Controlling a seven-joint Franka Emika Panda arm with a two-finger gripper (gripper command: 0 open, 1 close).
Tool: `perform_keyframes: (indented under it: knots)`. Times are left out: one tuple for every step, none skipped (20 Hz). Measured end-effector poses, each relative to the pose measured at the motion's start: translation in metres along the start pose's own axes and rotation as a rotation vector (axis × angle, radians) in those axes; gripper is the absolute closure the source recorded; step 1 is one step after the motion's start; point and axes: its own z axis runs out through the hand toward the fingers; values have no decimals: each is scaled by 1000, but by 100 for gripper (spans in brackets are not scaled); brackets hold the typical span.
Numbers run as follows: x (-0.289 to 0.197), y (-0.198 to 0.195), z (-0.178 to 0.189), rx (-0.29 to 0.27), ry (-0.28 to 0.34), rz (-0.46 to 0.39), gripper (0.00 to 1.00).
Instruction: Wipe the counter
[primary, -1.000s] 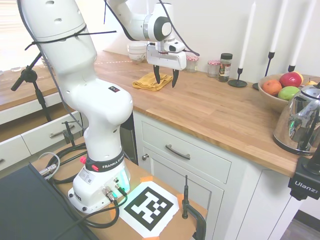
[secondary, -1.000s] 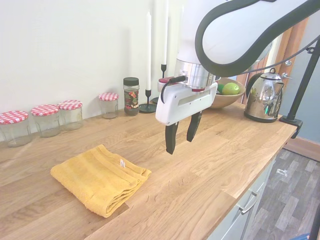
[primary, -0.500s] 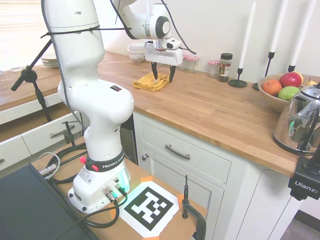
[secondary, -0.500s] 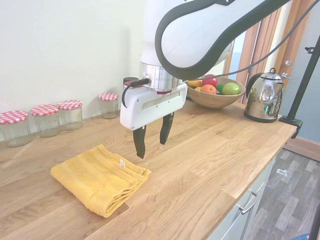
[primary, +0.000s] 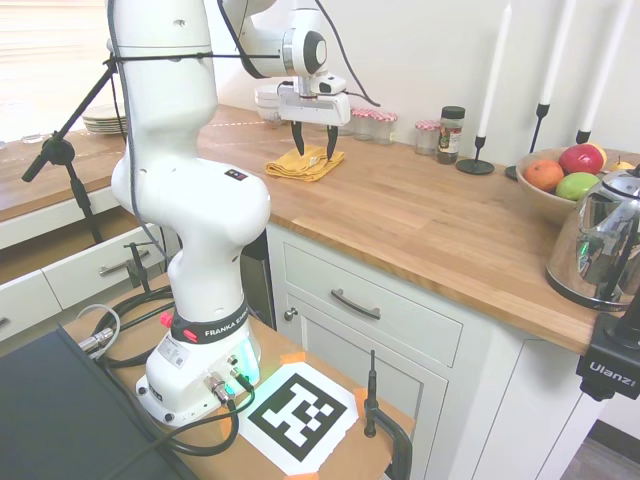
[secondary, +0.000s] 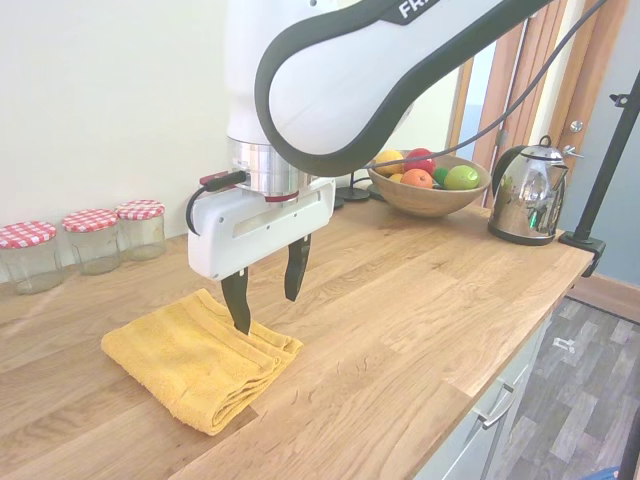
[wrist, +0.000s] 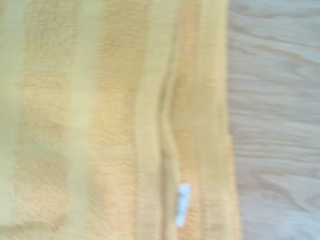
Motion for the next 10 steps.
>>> perform_keyframes:
  knots:
    - [0, -3, 2, -4, 1, 0, 0]
    - [0, -5, 5, -9, 1, 0, 0]
    - [0, -7, 8, -13, 0, 1, 0]
    - [1, -8, 11, -16, -3, 1, 0]
    - [2, -9, 13, -20, -4, 2, 0]
    - [3, -9, 16, -24, -6, 4, 0]
    - [4, -10, 19, -28, -7, 5, 0]
    - [5, -10, 22, -32, -9, 6, 0]
    - [6, -11, 24, -34, -11, 8, 0]
    - [8, -11, 26, -35, -12, 9, 0]
